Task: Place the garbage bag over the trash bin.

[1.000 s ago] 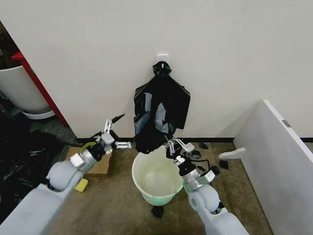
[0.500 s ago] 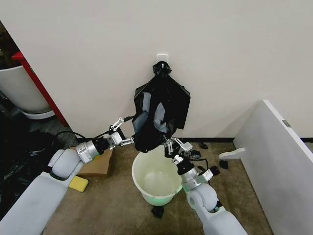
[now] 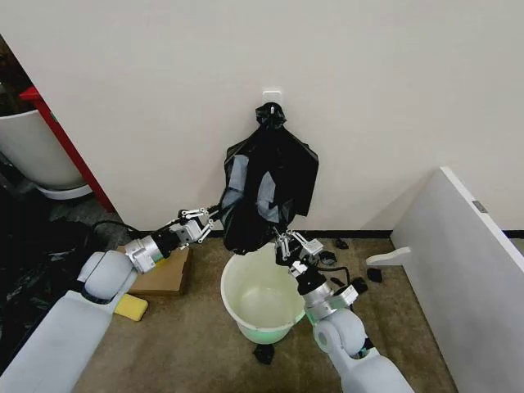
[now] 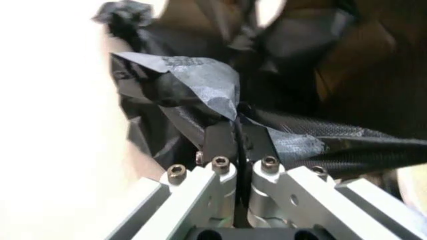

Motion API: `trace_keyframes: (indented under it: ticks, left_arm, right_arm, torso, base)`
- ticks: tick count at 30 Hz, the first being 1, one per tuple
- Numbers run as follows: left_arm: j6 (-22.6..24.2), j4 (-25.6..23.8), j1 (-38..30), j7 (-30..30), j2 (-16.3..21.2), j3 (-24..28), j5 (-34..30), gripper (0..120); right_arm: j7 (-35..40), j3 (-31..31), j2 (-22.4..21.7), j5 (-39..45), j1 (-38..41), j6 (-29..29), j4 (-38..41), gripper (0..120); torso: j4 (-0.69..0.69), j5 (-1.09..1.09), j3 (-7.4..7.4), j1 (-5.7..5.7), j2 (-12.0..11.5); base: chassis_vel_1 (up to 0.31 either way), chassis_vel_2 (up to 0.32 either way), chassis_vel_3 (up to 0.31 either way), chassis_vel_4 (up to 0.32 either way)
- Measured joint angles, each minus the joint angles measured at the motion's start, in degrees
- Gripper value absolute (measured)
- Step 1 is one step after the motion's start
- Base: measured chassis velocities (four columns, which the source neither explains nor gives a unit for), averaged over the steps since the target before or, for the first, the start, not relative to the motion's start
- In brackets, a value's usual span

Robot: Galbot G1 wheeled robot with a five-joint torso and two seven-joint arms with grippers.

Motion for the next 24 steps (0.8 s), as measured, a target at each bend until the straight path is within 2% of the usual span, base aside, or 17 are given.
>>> trace_keyframes:
  ticks: [2,6,9,10,11,16,20,24]
  left_arm:
    - [0.4,-0.2,0.6,-0.8,-0.1,-0.3,-2.3,0]
    - [1.7,-2.3,4.9,-4.2,-2.3,-1.7,-18.2,0]
    - [1.6,-4.1,6.9,-4.9,-4.1,-2.3,-26.5,0]
    - [1.2,-5.3,8.0,-5.0,-5.6,-2.7,-31.5,0]
    - [1.2,-5.3,8.0,-5.0,-5.6,-2.7,-31.5,0]
    - [-0.4,-9.8,11.2,-5.3,-9.6,-3.4,-44.5,0]
    - [-1.1,-11.6,13.0,-6.5,-10.7,-4.1,-47.3,0]
    - [-2.3,-11.9,16.6,-11.0,-11.2,-5.2,-43.2,0]
  right_arm:
    - [0.0,0.0,-0.1,0.2,-0.1,0.0,0.2,0]
    - [2.0,0.0,-0.9,3.8,-1.6,-0.6,2.3,0]
    - [3.9,-0.3,-1.2,5.6,-2.4,-1.5,3.8,0]
    - [5.4,-0.6,-1.6,7.1,-3.1,-2.2,5.1,0]
    - [5.4,-0.6,-1.6,7.1,-3.1,-2.2,5.1,0]
    - [11.1,-2.2,-3.5,11.4,-6.5,-5.0,11.3,0]
    - [15.8,-3.5,-5.2,13.0,-9.7,-6.7,15.9,0]
    - [20.4,-5.0,-7.4,13.8,-13.7,-7.6,21.4,0]
  torso:
    - [0.0,0.0,0.0,0.0,0.0]
    - [0.0,0.01,0.0,0.0,0.0]
    - [0.01,0.0,0.0,0.0,0.0]
    - [0.0,0.0,0.0,0.0,0.0]
    - [0.0,0.0,0.0,0.0,0.0]
    - [0.0,0.0,-0.01,0.0,0.0]
    - [-0.01,0.01,-0.01,0.0,0.0]
    - [0.01,-0.01,-0.01,0.0,0.0]
  base:
    - [0.0,0.0,0.0,0.0]
    - [0.0,0.0,0.0,0.0]
    - [0.0,0.0,0.0,0.0]
    - [0.0,0.0,0.0,0.0]
    - [0.0,0.0,0.0,0.0]
    - [0.0,0.0,0.0,0.0]
    - [0.0,0.0,0.0,0.0]
    - [0.0,0.0,0.0,0.0]
